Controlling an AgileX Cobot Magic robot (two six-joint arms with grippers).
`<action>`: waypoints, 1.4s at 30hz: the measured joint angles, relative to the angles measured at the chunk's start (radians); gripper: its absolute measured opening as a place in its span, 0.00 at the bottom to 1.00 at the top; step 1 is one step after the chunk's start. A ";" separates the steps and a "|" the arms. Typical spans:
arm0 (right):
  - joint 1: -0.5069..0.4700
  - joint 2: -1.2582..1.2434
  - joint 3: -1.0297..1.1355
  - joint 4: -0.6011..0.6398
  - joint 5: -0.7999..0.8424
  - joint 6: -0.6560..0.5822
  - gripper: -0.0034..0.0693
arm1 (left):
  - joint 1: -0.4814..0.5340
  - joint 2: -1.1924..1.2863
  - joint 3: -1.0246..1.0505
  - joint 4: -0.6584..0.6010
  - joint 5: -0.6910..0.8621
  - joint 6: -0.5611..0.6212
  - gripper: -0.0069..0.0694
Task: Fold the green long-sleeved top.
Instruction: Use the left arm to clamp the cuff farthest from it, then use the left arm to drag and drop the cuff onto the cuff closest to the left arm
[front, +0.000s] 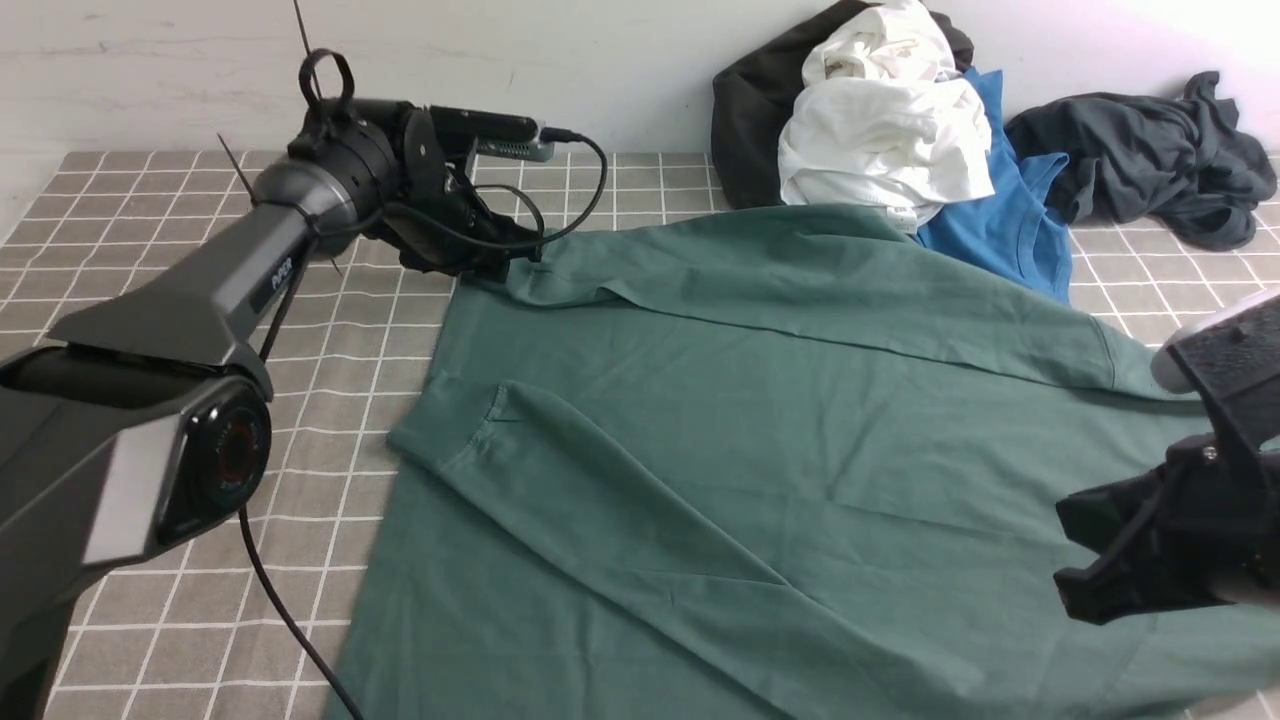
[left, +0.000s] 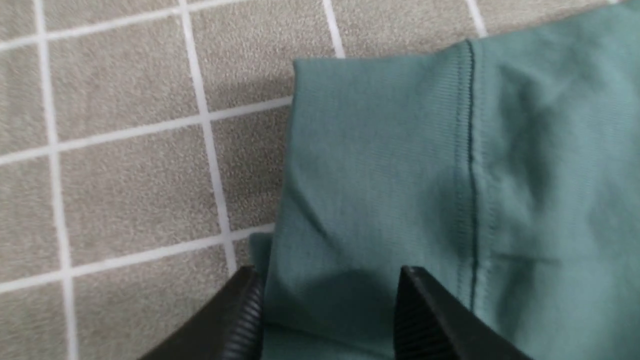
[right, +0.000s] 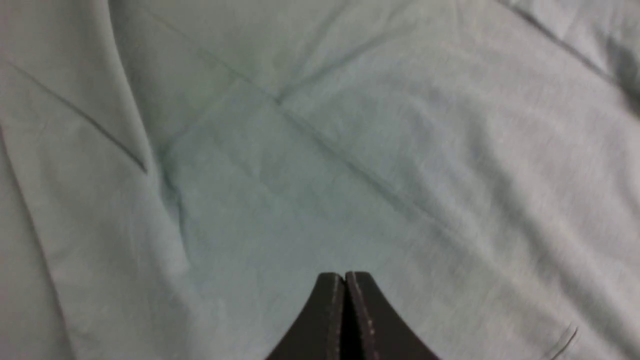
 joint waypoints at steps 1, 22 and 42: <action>0.000 0.006 0.000 0.000 -0.007 0.000 0.03 | 0.000 0.005 -0.002 0.000 -0.009 -0.007 0.49; 0.000 0.049 0.000 -0.003 -0.014 -0.007 0.03 | 0.000 -0.104 -0.018 -0.001 0.129 0.005 0.08; 0.000 0.030 0.000 -0.028 0.081 -0.006 0.03 | -0.055 -0.475 0.203 0.015 0.436 0.118 0.08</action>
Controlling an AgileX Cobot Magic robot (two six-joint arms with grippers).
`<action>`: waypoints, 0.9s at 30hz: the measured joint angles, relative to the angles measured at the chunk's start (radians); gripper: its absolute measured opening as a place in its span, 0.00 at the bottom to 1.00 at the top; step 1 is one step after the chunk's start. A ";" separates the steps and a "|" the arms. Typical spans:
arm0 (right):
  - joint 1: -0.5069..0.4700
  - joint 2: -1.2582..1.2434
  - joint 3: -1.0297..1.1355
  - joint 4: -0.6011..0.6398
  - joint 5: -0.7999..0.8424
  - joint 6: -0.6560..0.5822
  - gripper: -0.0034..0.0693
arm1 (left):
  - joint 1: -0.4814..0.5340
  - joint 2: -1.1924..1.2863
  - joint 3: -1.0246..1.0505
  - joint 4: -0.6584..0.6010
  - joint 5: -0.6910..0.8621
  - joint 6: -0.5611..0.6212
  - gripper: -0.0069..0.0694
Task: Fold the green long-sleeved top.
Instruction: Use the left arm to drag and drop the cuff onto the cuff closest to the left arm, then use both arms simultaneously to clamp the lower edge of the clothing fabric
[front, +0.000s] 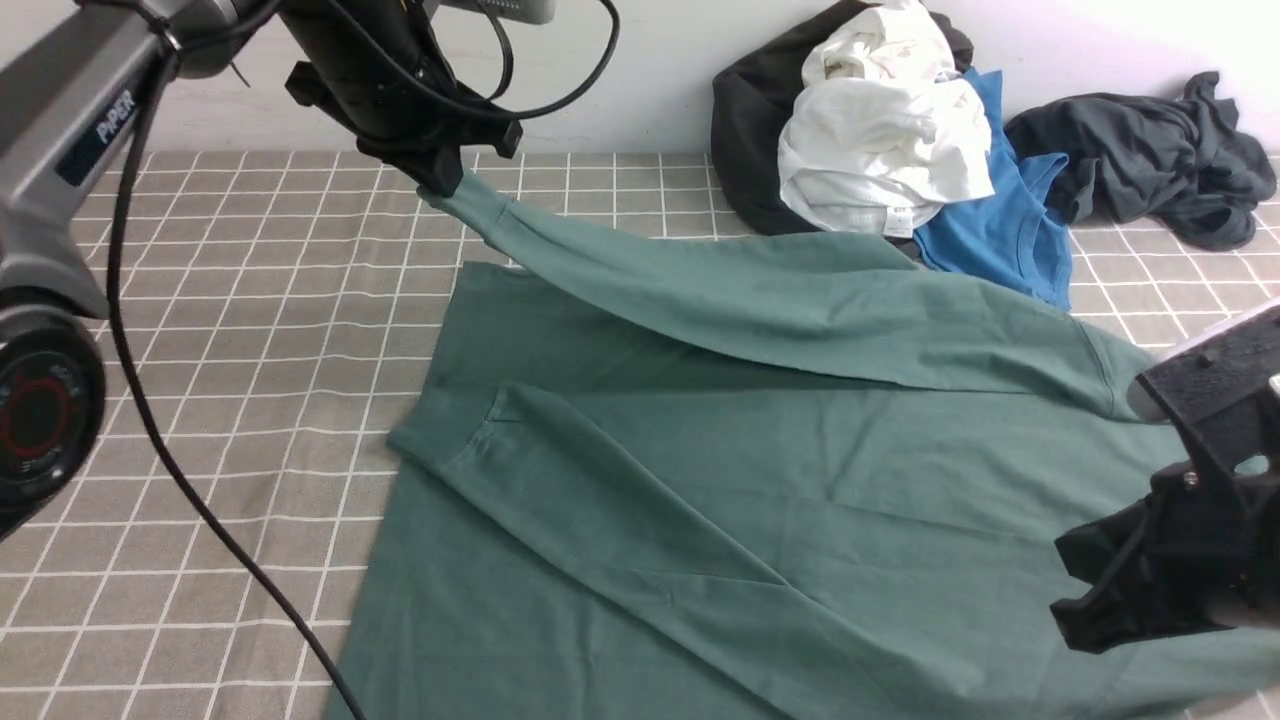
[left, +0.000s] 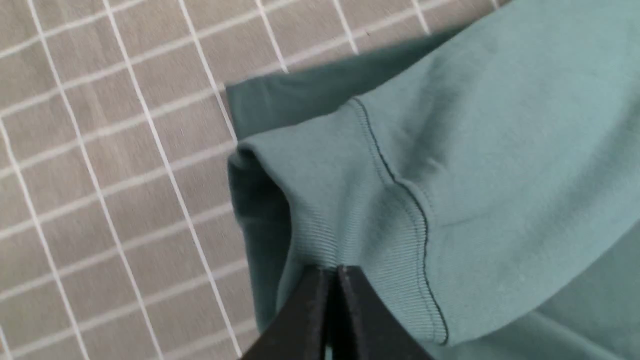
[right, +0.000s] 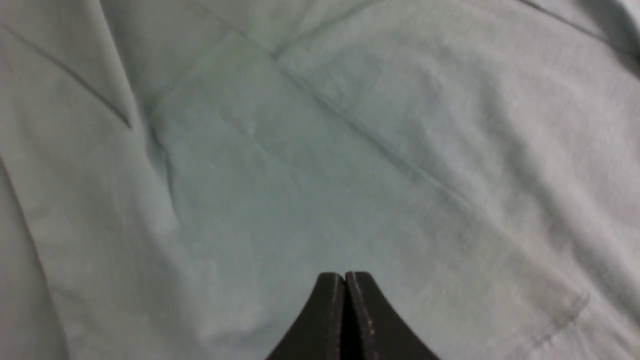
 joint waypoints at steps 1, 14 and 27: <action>0.000 -0.002 0.000 -0.010 0.021 0.008 0.03 | -0.003 -0.036 0.049 0.001 0.000 0.000 0.08; 0.000 -0.004 0.000 -0.171 0.039 0.253 0.03 | -0.005 -0.321 0.636 0.013 -0.008 -0.014 0.08; 0.000 -0.005 0.000 -0.076 0.081 0.236 0.03 | -0.131 -0.453 0.929 0.025 -0.033 -0.013 0.53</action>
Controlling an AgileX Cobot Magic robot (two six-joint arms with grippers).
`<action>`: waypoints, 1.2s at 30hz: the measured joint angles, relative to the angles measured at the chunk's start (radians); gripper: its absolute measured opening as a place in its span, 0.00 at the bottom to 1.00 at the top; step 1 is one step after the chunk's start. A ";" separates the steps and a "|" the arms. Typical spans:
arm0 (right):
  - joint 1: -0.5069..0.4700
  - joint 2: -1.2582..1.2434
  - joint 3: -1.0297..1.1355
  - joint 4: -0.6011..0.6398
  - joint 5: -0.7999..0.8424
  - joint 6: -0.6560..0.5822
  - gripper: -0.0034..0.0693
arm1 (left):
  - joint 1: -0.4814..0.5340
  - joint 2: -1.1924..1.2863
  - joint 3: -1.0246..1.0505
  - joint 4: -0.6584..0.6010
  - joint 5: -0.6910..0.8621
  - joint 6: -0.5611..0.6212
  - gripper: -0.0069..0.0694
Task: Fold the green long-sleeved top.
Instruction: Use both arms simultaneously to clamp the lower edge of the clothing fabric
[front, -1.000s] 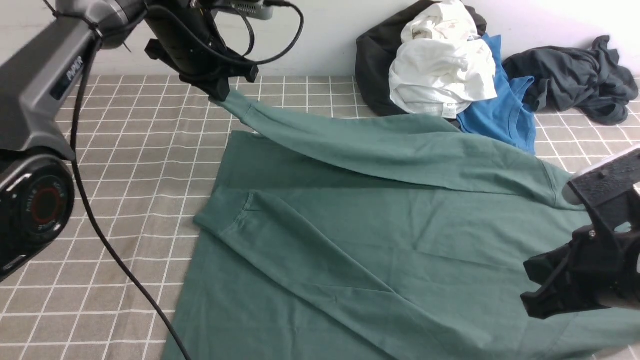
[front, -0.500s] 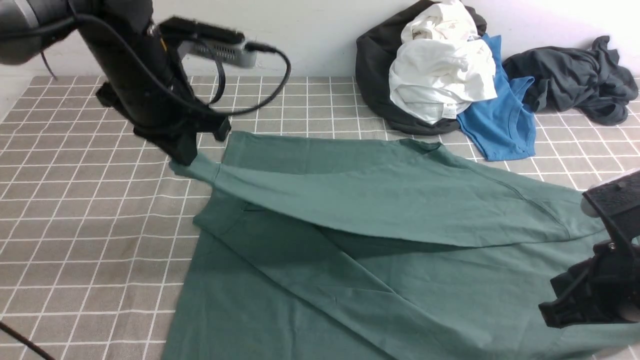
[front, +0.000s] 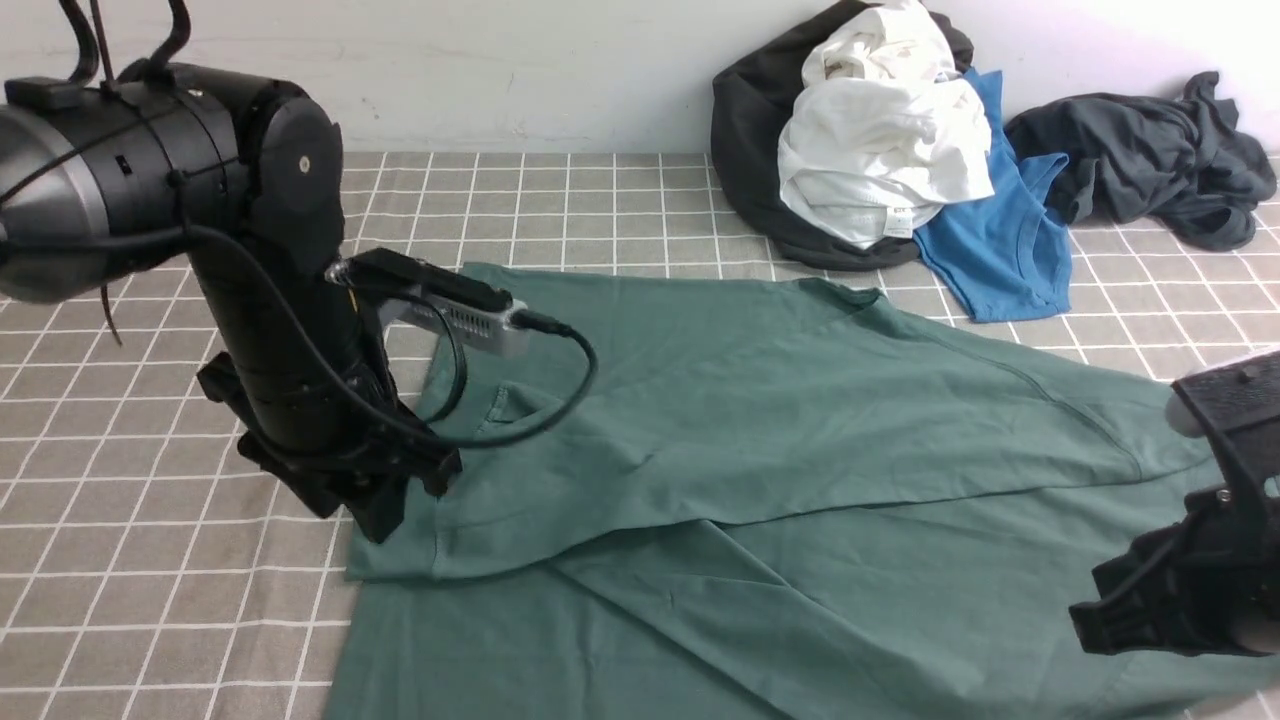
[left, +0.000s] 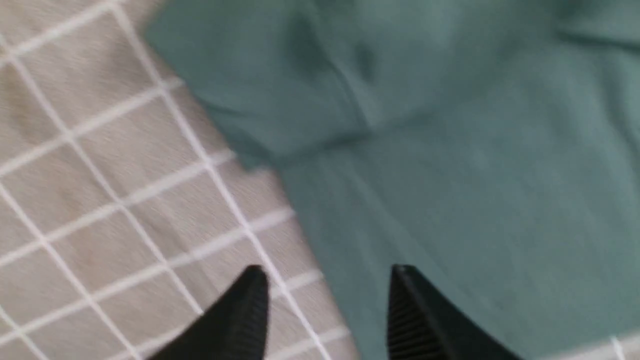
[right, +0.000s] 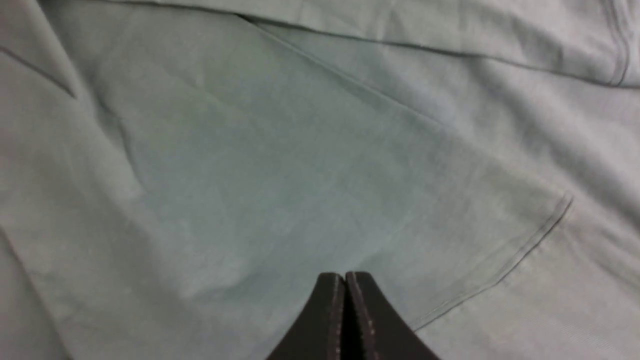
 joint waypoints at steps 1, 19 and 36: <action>0.001 0.000 0.000 0.018 0.002 -0.021 0.03 | -0.035 -0.030 0.043 0.000 0.000 0.014 0.57; 0.100 0.000 0.000 0.309 0.055 -0.414 0.03 | -0.336 -0.147 0.640 0.154 -0.443 0.623 0.67; 0.100 -0.088 0.000 0.147 0.069 -0.460 0.04 | -0.320 -0.353 0.550 0.278 -0.317 0.192 0.09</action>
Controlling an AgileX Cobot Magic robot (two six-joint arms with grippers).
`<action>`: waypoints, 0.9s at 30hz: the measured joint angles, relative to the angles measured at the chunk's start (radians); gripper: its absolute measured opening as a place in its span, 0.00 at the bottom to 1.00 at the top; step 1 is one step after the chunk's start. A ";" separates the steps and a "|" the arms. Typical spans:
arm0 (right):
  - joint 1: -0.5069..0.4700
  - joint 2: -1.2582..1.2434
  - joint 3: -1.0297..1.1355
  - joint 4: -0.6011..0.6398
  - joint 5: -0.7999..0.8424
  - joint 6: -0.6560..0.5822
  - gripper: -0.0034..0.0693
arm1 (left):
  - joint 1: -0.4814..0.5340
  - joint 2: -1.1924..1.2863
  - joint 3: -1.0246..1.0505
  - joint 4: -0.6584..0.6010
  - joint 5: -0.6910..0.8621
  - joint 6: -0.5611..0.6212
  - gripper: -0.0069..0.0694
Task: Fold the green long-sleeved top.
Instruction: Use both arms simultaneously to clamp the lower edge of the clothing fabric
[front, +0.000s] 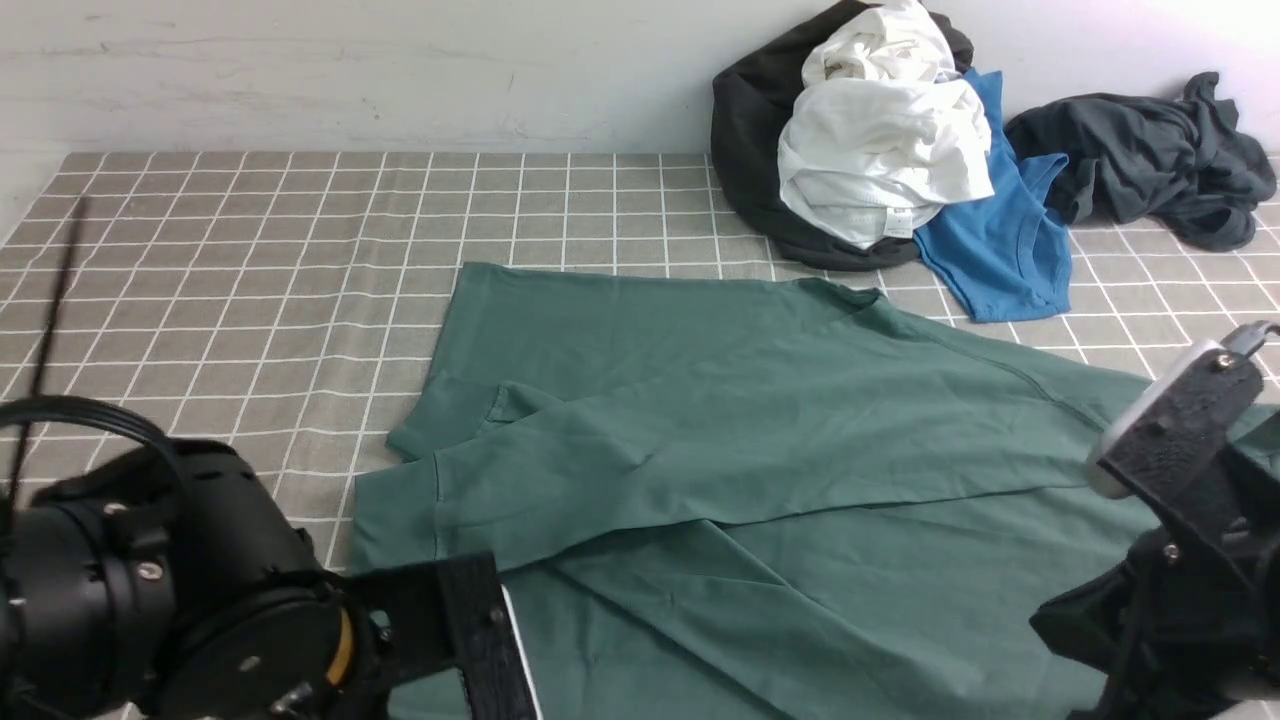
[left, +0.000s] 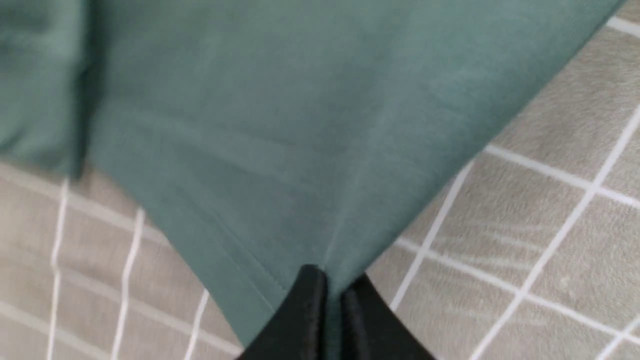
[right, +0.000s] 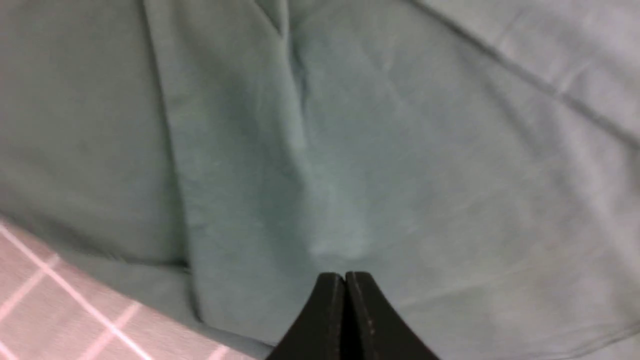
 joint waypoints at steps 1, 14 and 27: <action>0.000 -0.009 0.000 -0.012 0.011 -0.005 0.04 | 0.015 -0.015 -0.003 -0.001 0.018 -0.006 0.09; 0.000 0.105 0.074 -0.347 0.135 0.003 0.62 | 0.241 -0.191 -0.004 -0.140 0.132 -0.009 0.09; 0.000 0.363 0.150 -0.469 -0.134 0.004 0.44 | 0.242 -0.221 -0.004 -0.152 0.094 -0.012 0.09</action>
